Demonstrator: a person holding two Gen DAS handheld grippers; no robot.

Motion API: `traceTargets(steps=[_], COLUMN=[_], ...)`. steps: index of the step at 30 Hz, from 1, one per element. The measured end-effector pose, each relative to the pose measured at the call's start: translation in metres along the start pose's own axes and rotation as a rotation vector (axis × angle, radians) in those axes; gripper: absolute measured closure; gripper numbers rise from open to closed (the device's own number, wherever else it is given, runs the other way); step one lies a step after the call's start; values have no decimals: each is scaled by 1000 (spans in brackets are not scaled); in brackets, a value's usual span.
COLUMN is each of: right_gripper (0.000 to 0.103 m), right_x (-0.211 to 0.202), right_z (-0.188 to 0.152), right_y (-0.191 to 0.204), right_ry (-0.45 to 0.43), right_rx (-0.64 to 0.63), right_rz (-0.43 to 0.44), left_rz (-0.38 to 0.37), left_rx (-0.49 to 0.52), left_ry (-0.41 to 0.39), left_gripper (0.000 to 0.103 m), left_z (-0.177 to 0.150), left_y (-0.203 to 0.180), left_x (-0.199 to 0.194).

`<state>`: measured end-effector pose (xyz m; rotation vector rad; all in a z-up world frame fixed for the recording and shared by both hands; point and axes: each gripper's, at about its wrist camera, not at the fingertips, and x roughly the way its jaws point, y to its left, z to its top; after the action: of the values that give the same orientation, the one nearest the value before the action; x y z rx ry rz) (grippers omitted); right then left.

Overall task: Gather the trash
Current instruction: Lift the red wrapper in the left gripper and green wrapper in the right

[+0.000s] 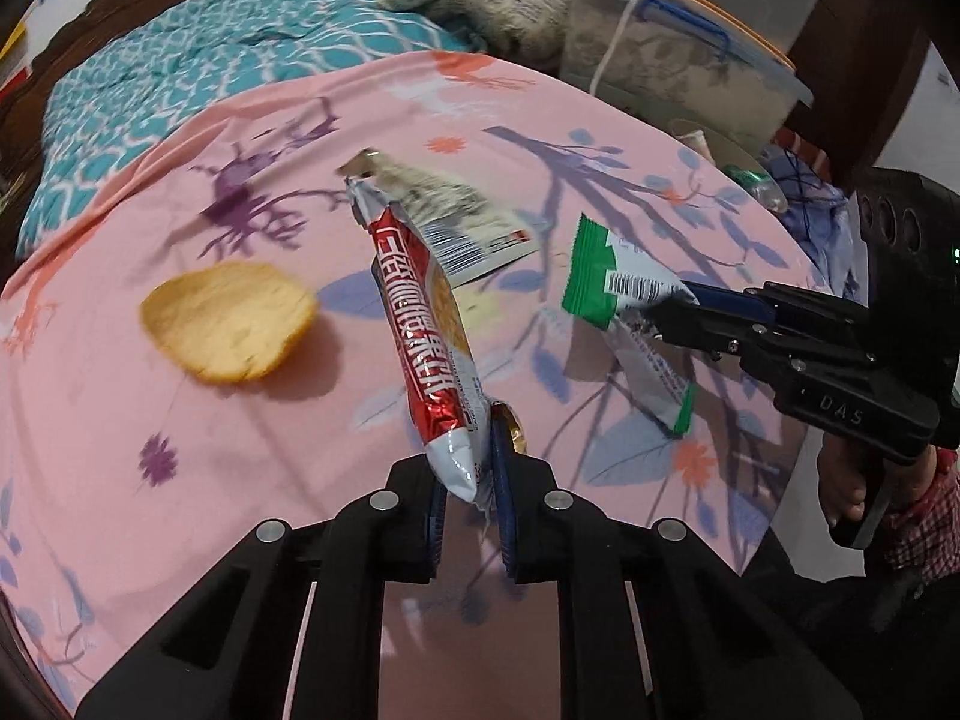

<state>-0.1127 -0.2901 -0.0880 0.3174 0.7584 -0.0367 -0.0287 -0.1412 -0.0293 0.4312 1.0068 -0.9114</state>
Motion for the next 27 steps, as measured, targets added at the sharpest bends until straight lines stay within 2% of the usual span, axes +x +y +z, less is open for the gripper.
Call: traceTargets(steps=[15,27], right_gripper=[77,77], right_x=[-40,-62], right_z=[-9,-15], right_y=[-74,-110], right_ry=[-115,-174], right_rx=[176,243], right_rz=[-94,-129], left_rz=[57,94], left_rx=[177,259], left_ry=[24,12], left_gripper=[90,90], left_z=[59,98], left_y=[-66,-98], left_x=[41,57])
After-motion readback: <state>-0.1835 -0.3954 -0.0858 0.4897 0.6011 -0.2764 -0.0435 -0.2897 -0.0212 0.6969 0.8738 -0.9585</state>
